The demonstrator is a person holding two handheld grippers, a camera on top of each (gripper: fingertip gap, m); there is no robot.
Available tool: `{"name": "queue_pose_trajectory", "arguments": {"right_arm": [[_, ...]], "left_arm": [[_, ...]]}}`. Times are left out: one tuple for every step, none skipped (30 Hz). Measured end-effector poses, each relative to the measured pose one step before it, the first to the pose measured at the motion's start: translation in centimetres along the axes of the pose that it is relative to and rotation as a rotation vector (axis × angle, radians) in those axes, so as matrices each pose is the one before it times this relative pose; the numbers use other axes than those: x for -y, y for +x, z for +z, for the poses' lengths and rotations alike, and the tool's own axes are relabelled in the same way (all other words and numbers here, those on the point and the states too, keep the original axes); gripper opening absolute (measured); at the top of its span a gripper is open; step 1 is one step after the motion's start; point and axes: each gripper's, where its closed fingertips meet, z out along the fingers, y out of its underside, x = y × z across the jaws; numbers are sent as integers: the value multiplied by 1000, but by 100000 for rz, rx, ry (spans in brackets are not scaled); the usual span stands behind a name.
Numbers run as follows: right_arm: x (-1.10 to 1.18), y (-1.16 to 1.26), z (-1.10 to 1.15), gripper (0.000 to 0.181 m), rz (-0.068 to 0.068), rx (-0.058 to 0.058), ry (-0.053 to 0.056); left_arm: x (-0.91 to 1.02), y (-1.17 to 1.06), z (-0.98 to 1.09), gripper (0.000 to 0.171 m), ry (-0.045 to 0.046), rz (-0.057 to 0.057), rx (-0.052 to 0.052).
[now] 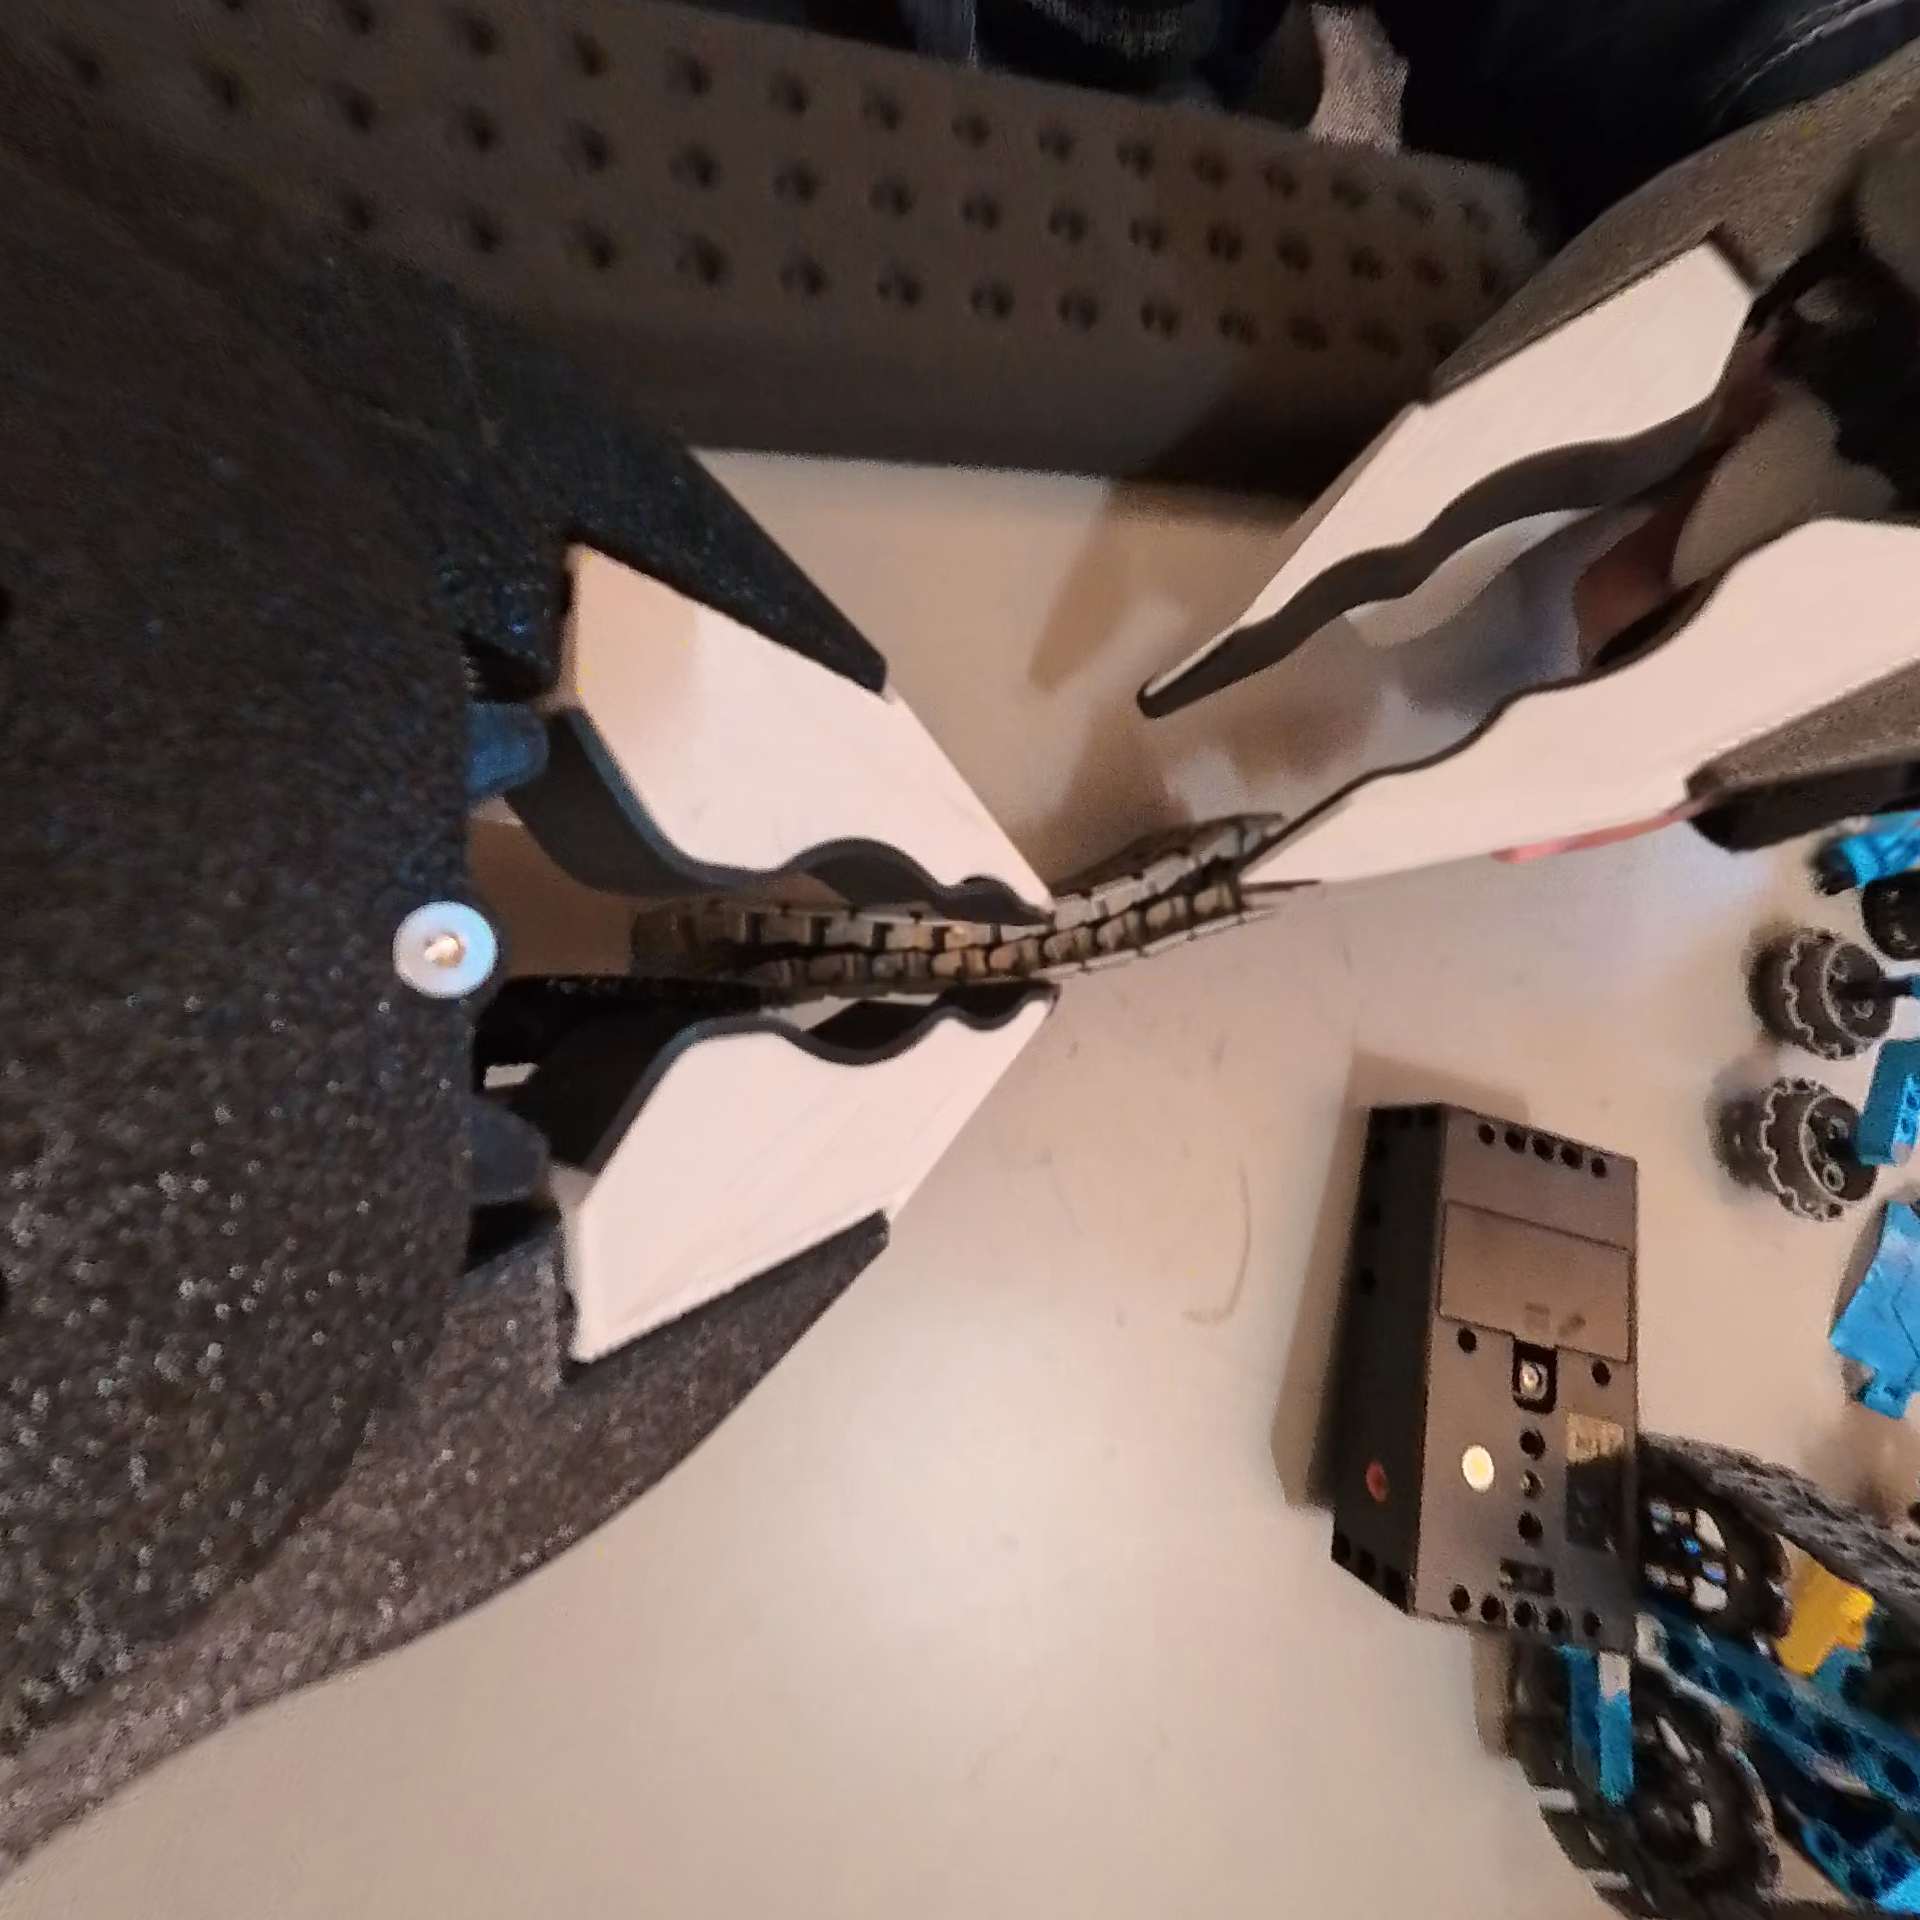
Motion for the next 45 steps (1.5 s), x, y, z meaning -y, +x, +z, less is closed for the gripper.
{"name": "queue_pose_trajectory", "arguments": {"right_arm": [[-124,-480,-89,13,1262,2214,793],[-194,-44,-136,21,415,-1504,168],[-189,-98,-231,27,-1917,-2067,-169],[-106,-167,-368,27,-3825,-2759,-129],[99,-293,-498,26,-5154,-2708,892],[255,-785,-555,22,-5707,0,1840],[295,-967,-525,19,-4955,1276,2284],[217,-790,-349,17,-3042,851,1848],[-28,-478,-109,17,-1019,10,444],[-451,-128,116,18,601,-874,-2221],[-630,59,206,24,1241,-1140,-3221],[-571,90,227,28,831,-883,-2728],[-342,342,149,29,-59,-2065,-1464],[-47,595,-14,30,-155,-3532,156],[168,227,-109,32,-182,-756,1466],[283,-197,-131,34,881,2025,2293],[212,-249,-49,34,2003,2409,1833],[33,-37,91,35,2164,854,381],[-111,-42,180,36,1012,482,-890],[-76,-115,191,37,-601,226,-790],[-7,-89,174,36,-1561,-589,-274],[5,-128,172,36,-1814,-547,-245],[-5,-9,150,36,-1768,-1259,-394],[2,58,88,35,-1678,-1564,-365],[1,43,64,35,-1084,-1008,-294],[-74,-4,75,34,-124,-176,-521],[-151,-56,80,34,549,586,-800],[-155,-61,90,34,682,673,-600],[-159,-70,61,34,394,709,-739],[-102,-139,39,33,103,960,-390],[52,-328,11,32,270,2075,476],[152,-385,4,30,843,2485,831],[155,-335,21,29,676,2068,649],[105,-202,58,28,302,999,272],[-2,-224,140,27,22,1010,-372],[-124,-297,213,26,-169,1379,-947],[-256,-351,283,24,-420,1613,-1645],[-355,-402,310,21,-581,1838,-2153],[80,-315,140,17,453,1695,682],[-8,-170,59,16,1161,1380,-201],[-11,27,-10,15,1005,464,-76],[-27,26,-57,16,603,327,-38],[-20,241,-123,22,-147,-1292,31],[-61,397,-206,24,-880,-2467,-14],[-18,487,-336,24,-683,-2828,429]], "left_arm": [[-7,360,91,34,-408,1546,1314],[-312,135,203,31,-2011,1455,2193],[-515,117,228,31,-2897,1379,1860],[-512,425,207,30,-2561,947,-554],[-306,596,122,25,-1416,358,-1966],[1,411,32,25,55,40,-1048],[143,407,-80,24,613,-231,-1596],[107,484,-103,23,536,-829,-2614],[58,304,-69,23,306,-736,-1634],[-7,192,-32,23,-83,4,-788],[-21,250,31,22,-104,461,-1034],[-79,399,81,19,-494,223,-2099],[-239,471,202,15,-1330,-288,-2712],[-250,277,246,16,-1396,-288,-1442],[-194,70,176,20,-1245,287,28],[-133,-26,89,21,-971,459,483],[15,38,1,23,15,127,8],[46,91,-66,25,86,-196,-444],[33,12,-97,25,127,-511,-81],[13,-16,-128,26,162,-426,286],[-26,-29,-180,26,241,-291,477],[-19,9,-237,26,473,-529,384],[40,-8,-303,26,1052,-947,489],[102,-6,-338,26,1638,-1079,584],[105,-44,-335,26,1791,-647,786],[95,-231,-277,26,1451,174,1934],[76,-440,-169,26,812,807,3013],[62,-512,-46,26,309,880,3181],[14,-566,79,26,-335,523,3418],[-69,-575,133,26,-1059,-54,3333],[-164,-464,164,26,-1573,-668,2739],[-237,-423,157,26,-1795,-1273,2389],[-261,-291,126,26,-1705,-1718,1328],[-210,-65,85,26,-1244,-1805,-196],[-84,-31,35,26,-458,-1389,-294],[69,-113,-20,26,256,-973,437],[120,-97,-29,26,497,-696,426],[69,-31,-25,26,289,-358,112],[-40,-23,20,26,-264,114,208],[-162,-30,72,26,-893,530,420],[-205,-15,100,26,-1142,611,402],[-126,13,84,26,-816,322,288],[13,62,25,26,-71,-89,-216],[160,121,-51,26,749,-563,-714],[269,100,-127,26,1417,-1065,-637]]}}
